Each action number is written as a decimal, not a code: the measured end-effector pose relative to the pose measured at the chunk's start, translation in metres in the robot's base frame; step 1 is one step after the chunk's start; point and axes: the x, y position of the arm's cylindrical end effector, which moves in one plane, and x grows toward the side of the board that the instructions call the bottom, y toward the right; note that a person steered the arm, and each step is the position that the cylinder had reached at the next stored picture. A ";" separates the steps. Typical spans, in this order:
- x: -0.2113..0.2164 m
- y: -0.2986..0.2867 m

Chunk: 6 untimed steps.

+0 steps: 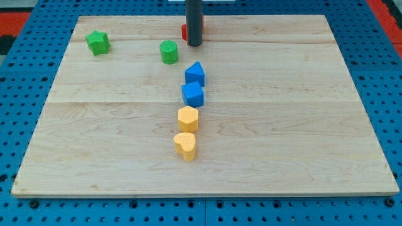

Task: Move your arm to the top left of the board

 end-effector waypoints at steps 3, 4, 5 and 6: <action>0.049 -0.046; 0.046 -0.090; 0.042 -0.106; 0.047 -0.132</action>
